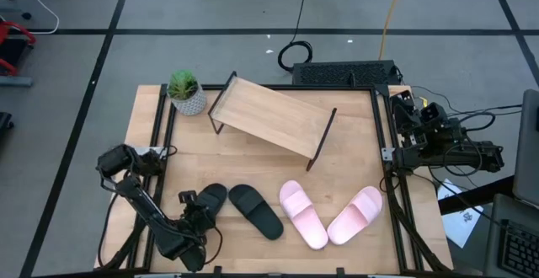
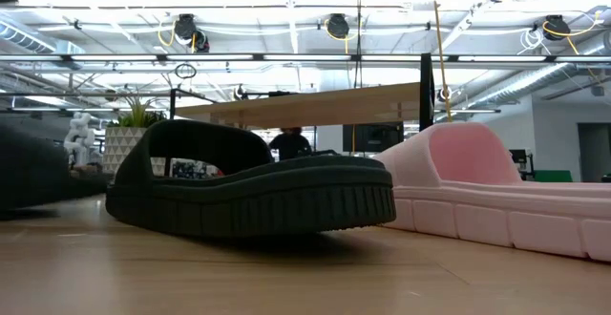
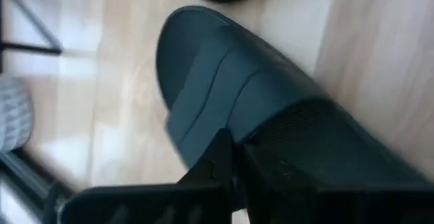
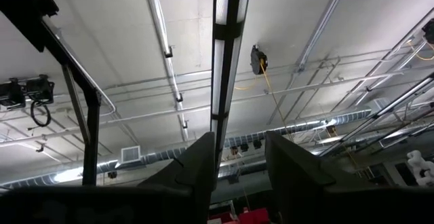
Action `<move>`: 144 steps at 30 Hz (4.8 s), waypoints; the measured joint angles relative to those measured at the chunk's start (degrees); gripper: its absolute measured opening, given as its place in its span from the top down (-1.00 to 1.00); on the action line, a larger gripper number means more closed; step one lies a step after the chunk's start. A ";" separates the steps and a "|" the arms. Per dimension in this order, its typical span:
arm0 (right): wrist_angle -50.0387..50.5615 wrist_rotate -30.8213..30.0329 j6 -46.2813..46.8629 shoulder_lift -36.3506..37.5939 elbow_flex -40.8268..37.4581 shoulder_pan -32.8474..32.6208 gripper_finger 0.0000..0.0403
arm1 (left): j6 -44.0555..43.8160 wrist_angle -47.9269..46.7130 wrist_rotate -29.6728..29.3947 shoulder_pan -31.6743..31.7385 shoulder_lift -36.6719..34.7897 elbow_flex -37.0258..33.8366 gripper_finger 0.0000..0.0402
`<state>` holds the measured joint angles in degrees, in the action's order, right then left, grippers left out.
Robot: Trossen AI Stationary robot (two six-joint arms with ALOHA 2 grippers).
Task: Pick and place slides into the shelf
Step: Put the left black slipper on the shelf, then put the black slipper on the shelf
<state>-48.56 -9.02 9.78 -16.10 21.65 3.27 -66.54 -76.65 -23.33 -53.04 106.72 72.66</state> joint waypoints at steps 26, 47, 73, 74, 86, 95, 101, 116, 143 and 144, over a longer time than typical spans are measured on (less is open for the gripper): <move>2.15 0.03 1.51 -0.04 -0.02 0.00 0.40 | 45.35 -13.24 -33.72 25.81 -21.57 13.88 1.00; 2.19 -0.27 1.35 -0.07 -0.02 0.00 0.40 | 107.59 27.42 -17.85 65.84 -18.92 19.70 1.00; 2.78 -3.37 -1.53 -0.07 -0.02 0.00 0.40 | 111.73 38.41 -21.45 71.11 -15.11 4.18 1.00; 2.80 -3.37 -1.53 -0.07 -0.02 0.00 0.40 | 111.76 38.39 -21.36 71.21 -15.11 4.18 1.00; 3.26 -3.38 -1.53 -0.07 -0.02 0.02 0.40 | 112.33 35.51 -20.54 71.71 -15.13 4.18 1.00; 3.23 -3.37 -1.53 -0.07 -0.02 0.00 0.40 | 111.40 35.22 -20.15 71.71 -15.17 4.18 1.00; 3.23 -3.37 -1.53 -0.07 -0.02 0.00 0.40 | 108.80 33.61 -18.62 71.71 -15.17 4.20 0.93; 3.23 -3.19 -1.53 -0.07 -0.02 0.00 0.40 | 106.48 32.63 -18.14 71.71 -15.22 4.20 0.88; 4.03 -3.19 -1.53 -0.06 -0.02 0.00 0.40 | 104.53 31.32 -17.28 70.15 -16.32 4.20 0.21; 4.04 -3.18 -1.53 -0.04 -0.02 0.00 0.40 | 104.36 31.22 -17.36 70.09 -16.45 4.20 0.18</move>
<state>-44.51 -12.20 8.25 -16.14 21.63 3.27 37.83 -45.43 -40.69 17.05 90.27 76.86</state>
